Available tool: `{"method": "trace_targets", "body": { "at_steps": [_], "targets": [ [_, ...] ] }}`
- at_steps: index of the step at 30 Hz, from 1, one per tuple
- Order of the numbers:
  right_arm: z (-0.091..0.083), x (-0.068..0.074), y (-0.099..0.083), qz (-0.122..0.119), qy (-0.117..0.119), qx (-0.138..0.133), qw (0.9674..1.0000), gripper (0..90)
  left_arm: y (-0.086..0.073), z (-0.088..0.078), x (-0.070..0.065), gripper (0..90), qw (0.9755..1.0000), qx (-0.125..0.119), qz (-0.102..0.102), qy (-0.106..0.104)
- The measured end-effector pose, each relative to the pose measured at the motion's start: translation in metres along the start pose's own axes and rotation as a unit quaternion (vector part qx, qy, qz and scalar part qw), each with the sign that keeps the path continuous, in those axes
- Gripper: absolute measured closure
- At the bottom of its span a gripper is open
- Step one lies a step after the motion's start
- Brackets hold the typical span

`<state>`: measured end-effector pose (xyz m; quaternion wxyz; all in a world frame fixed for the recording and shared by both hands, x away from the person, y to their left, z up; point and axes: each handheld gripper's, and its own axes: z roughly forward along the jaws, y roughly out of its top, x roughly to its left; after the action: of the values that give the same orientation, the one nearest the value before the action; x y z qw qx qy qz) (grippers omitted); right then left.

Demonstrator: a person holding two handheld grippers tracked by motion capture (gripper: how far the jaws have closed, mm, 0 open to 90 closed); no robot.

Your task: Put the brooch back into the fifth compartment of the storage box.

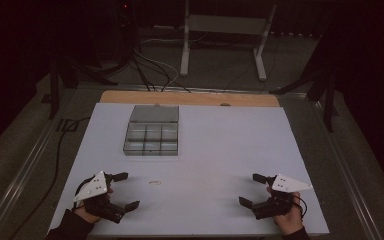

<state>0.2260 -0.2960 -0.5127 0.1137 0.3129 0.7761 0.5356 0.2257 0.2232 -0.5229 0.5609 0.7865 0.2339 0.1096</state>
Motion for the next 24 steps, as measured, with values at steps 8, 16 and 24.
{"method": "trace_targets", "body": {
  "at_steps": [8,16,24],
  "targets": [
    [-0.001,0.000,0.000,0.001,0.001,0.001,1.0000,0.0,0.000,0.001,0.000,1.1,1.0000,0.007,0.000,-0.005],
    [0.000,0.002,0.001,-0.001,0.000,-0.001,1.0000,0.0,0.002,0.000,-0.002,1.1,1.0000,0.000,-0.003,-0.009],
    [0.000,0.003,0.001,-0.001,-0.001,-0.005,1.0000,0.0,0.012,-0.003,-0.001,1.1,0.9997,0.004,0.013,-0.020]
  ]
}}
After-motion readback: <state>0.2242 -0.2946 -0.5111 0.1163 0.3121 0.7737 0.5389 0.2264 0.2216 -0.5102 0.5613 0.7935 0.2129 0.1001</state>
